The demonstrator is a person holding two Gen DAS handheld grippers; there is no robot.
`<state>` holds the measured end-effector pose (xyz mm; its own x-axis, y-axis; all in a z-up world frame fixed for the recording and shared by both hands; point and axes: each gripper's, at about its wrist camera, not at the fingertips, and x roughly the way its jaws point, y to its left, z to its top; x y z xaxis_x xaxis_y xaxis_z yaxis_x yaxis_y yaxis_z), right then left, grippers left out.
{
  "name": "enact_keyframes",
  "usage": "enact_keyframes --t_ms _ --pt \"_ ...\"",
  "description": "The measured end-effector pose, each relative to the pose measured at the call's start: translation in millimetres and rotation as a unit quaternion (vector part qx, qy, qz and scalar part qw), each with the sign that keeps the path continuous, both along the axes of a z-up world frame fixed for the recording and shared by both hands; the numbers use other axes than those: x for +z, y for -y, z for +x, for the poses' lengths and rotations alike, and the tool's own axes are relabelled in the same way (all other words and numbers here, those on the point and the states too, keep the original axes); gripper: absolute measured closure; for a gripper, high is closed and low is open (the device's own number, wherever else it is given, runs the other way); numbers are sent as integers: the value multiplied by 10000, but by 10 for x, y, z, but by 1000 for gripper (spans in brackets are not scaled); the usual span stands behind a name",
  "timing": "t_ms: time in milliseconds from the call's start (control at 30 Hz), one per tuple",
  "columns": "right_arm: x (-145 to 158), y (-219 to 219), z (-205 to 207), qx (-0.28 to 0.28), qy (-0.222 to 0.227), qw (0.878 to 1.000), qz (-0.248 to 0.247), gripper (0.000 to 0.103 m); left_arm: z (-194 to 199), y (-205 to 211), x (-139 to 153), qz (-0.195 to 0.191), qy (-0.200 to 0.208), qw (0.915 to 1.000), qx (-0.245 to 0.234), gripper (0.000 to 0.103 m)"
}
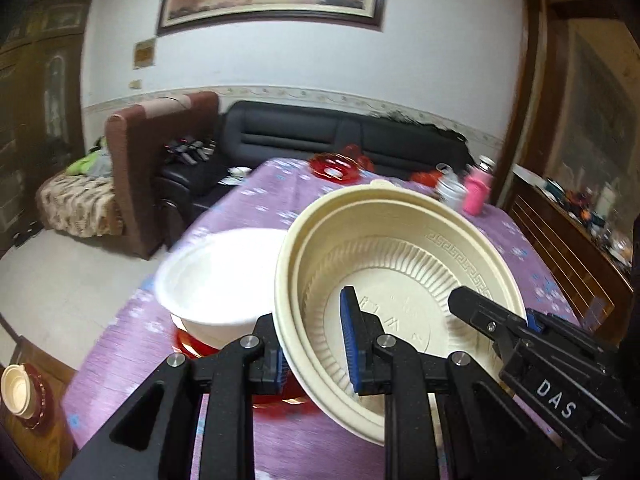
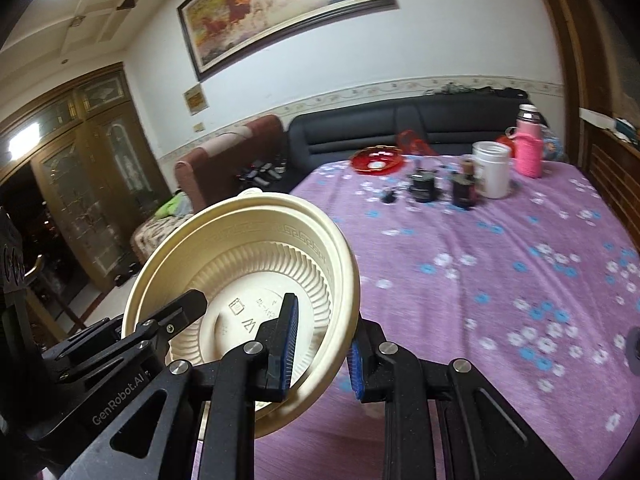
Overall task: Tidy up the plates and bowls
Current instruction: 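Carry the beige bowl to the red plate stack with both grippers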
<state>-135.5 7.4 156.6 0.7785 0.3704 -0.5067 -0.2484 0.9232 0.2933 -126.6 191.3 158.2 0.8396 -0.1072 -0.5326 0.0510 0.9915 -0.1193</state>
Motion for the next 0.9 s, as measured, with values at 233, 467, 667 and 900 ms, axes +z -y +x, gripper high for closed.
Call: enact_keyframes --t_ms 233,467,667,900 --pt "-22 -547 243 506 42 9986 -113 78 212 -451 -111 -99 -177 9978 631 79" --pt "-253 -698 432 577 -228 9980 -139 78 324 -519 -295 -142 -419 9966 689 79" --pt "-199 -755 560 615 -213 9978 -133 78 347 -627 -138 -202 -282 9970 690 79" --pt "-93 -991 800 808 -177 9964 -169 78 461 -764 40 128 9 9952 965 79"
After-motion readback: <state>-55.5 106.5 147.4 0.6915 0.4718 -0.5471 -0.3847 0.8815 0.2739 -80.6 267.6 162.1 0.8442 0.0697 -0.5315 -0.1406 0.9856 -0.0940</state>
